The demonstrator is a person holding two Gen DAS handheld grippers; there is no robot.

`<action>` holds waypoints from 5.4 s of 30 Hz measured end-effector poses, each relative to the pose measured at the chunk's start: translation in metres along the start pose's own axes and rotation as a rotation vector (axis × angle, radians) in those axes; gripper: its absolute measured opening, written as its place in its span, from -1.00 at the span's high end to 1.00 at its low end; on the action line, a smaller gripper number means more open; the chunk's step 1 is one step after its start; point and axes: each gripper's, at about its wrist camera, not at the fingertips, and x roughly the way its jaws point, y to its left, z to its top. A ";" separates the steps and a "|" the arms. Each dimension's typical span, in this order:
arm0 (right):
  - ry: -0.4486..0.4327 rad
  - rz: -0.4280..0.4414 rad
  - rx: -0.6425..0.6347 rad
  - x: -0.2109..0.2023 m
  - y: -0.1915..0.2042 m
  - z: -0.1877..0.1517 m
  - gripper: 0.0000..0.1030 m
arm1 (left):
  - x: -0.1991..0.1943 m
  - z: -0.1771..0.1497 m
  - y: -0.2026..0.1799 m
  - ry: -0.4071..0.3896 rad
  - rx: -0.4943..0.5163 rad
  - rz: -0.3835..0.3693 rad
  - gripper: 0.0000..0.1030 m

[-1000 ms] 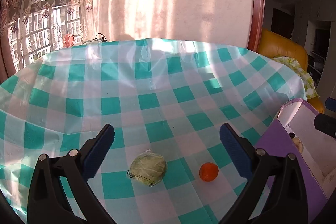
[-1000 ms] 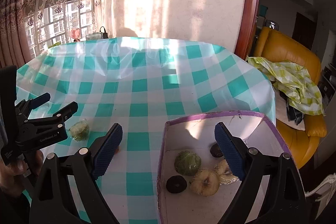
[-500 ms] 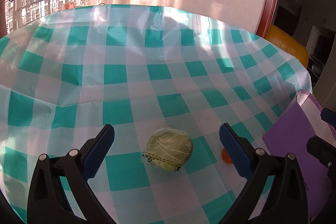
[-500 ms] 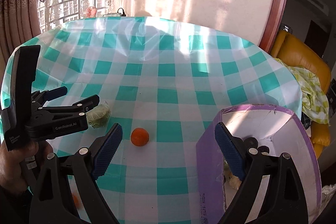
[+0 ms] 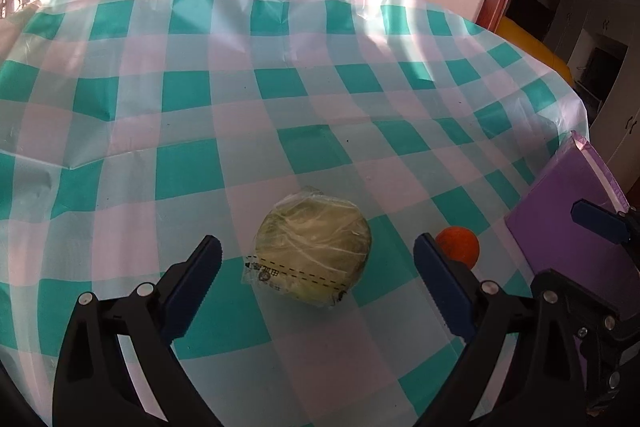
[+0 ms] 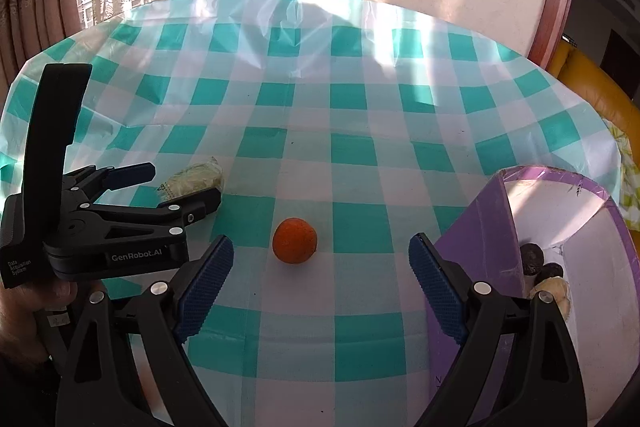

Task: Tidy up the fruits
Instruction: 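Grasp the green wrapped fruit with the left tool while the right tool grasps the orange tangerine, then carry the green fruit and tangerine into the white box with both tools, then open both tools to release the green fruit and tangerine in the box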

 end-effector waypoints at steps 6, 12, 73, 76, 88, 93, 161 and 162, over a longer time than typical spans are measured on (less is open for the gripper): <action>0.012 0.010 -0.014 0.018 0.003 -0.003 -0.69 | 0.012 -0.001 0.005 0.029 -0.016 -0.005 -0.70; 0.026 0.012 -0.046 0.036 0.008 -0.007 -0.69 | 0.021 -0.004 0.009 0.051 -0.032 -0.031 -0.37; -0.105 0.191 0.097 -0.046 -0.024 0.019 0.34 | -0.060 0.014 -0.038 -0.086 0.057 0.003 -0.19; -0.127 0.192 0.111 -0.056 -0.033 0.021 0.34 | -0.068 0.016 -0.048 -0.101 0.072 0.002 -0.19; -0.196 0.148 0.207 -0.085 -0.097 0.025 0.34 | -0.079 0.021 -0.112 -0.124 0.184 -0.048 -0.19; -0.203 0.099 0.275 -0.087 -0.136 0.019 0.34 | -0.079 0.021 -0.141 -0.122 0.234 -0.087 -0.19; 0.275 -0.131 0.416 0.014 -0.292 -0.070 0.13 | 0.063 -0.035 -0.380 0.516 0.830 -0.175 -0.51; 0.276 -0.132 0.417 0.014 -0.292 -0.070 0.13 | 0.063 -0.034 -0.380 0.514 0.831 -0.171 -0.51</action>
